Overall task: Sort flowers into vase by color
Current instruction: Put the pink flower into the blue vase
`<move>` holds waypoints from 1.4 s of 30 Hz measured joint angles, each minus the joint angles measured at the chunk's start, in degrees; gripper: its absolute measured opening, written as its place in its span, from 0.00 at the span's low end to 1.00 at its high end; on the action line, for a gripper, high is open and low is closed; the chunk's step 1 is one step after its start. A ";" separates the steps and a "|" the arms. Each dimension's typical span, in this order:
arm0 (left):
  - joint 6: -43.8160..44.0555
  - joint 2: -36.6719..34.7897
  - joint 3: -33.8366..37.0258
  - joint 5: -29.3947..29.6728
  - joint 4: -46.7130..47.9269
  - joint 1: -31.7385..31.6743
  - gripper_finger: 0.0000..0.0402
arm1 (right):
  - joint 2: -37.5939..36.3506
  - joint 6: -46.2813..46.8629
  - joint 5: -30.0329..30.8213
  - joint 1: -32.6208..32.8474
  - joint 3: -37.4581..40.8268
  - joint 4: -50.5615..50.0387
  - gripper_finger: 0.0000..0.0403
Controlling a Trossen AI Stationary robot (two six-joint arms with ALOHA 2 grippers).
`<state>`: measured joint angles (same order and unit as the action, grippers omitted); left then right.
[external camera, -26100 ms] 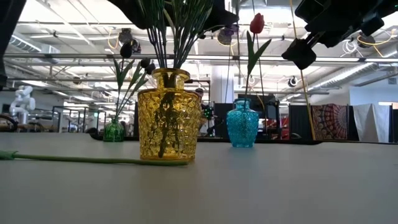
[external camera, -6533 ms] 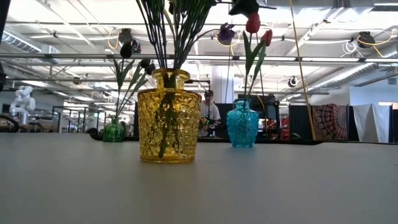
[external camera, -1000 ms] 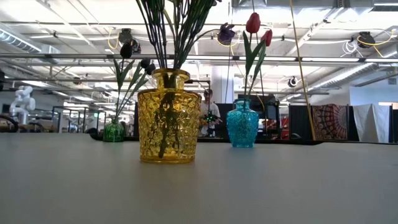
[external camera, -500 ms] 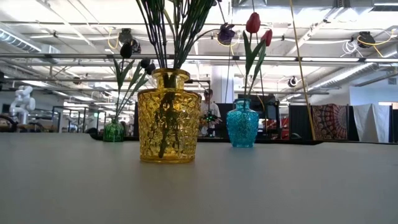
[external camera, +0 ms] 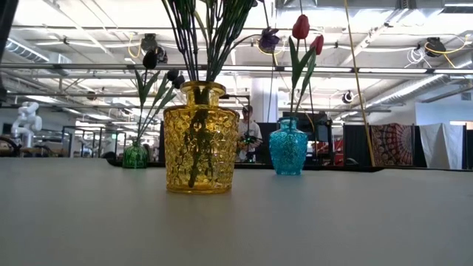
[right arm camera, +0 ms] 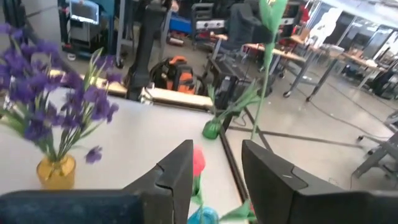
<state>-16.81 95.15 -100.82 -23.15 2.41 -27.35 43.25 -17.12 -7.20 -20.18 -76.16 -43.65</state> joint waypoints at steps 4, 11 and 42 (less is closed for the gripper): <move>0.00 1.85 0.00 -0.73 -0.34 0.00 0.03 | -4.77 -0.02 -0.02 0.00 6.16 1.03 0.32; -0.03 2.79 0.07 -0.84 0.31 -0.11 0.04 | -15.11 2.21 -0.13 0.00 21.60 10.86 0.32; 2.90 12.16 0.09 -5.06 -0.45 1.46 0.04 | -24.45 10.73 -0.13 0.00 52.92 32.73 0.32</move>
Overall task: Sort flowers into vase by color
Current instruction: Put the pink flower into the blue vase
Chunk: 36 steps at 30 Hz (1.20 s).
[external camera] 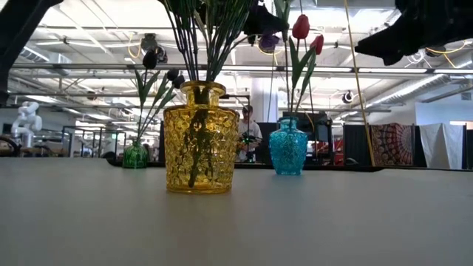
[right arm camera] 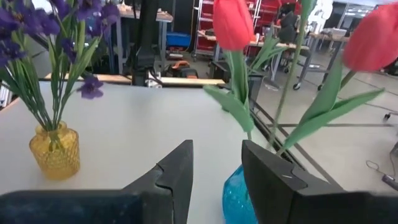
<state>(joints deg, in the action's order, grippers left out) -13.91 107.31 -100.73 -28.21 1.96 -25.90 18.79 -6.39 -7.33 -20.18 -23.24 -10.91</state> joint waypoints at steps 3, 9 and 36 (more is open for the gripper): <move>0.02 0.07 0.00 -0.27 0.44 0.45 0.04 | 0.00 0.00 0.00 0.00 0.60 0.14 0.32; 0.02 0.48 -0.02 -0.30 0.91 0.58 0.04 | 0.00 0.24 0.02 0.00 1.97 -0.06 0.32; -0.13 4.53 -0.04 -0.22 2.28 0.31 0.04 | 0.02 2.78 -0.07 0.04 2.25 -0.09 0.32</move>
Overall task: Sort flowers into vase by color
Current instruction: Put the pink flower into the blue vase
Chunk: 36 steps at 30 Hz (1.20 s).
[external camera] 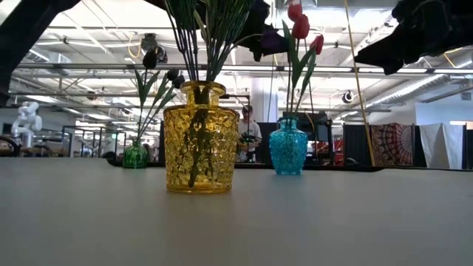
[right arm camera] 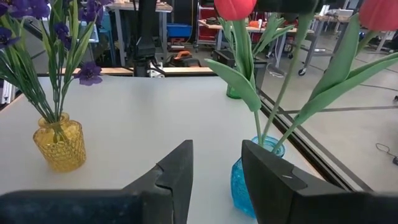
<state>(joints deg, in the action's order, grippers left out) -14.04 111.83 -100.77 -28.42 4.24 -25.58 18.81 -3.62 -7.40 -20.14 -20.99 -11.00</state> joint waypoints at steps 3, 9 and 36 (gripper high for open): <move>0.11 0.76 0.00 0.04 0.06 -0.02 0.04 | 0.00 0.00 -0.03 0.00 0.02 -0.02 0.32; 0.00 2.19 0.02 0.38 0.42 -0.07 0.04 | 0.02 0.05 -0.04 0.00 0.02 -0.18 0.32; 0.19 2.47 0.02 2.00 5.30 -0.11 0.04 | 0.02 0.44 -0.11 0.00 0.02 -0.47 0.32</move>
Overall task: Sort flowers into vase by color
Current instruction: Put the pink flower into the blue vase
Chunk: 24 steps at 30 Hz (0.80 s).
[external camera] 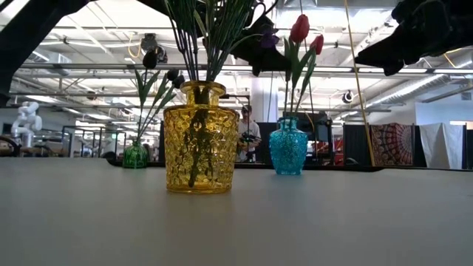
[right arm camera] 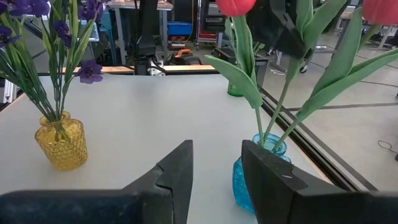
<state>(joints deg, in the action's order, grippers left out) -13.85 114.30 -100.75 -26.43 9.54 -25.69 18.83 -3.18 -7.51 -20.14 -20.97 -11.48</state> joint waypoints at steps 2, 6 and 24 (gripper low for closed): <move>0.02 0.00 -0.02 1.22 0.02 0.00 0.05 | 0.00 0.00 0.01 0.00 0.00 0.02 0.32; -0.02 0.00 -0.02 4.41 0.07 0.11 0.12 | 0.00 0.00 0.00 0.00 0.00 0.02 0.32; -0.46 -4.69 0.00 13.97 14.58 0.22 0.48 | -0.02 0.61 0.02 0.00 0.00 -0.77 0.32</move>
<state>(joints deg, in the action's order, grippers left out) -14.31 109.61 -100.75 -12.46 24.12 -25.47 18.81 -2.57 -7.49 -20.14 -20.97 -12.25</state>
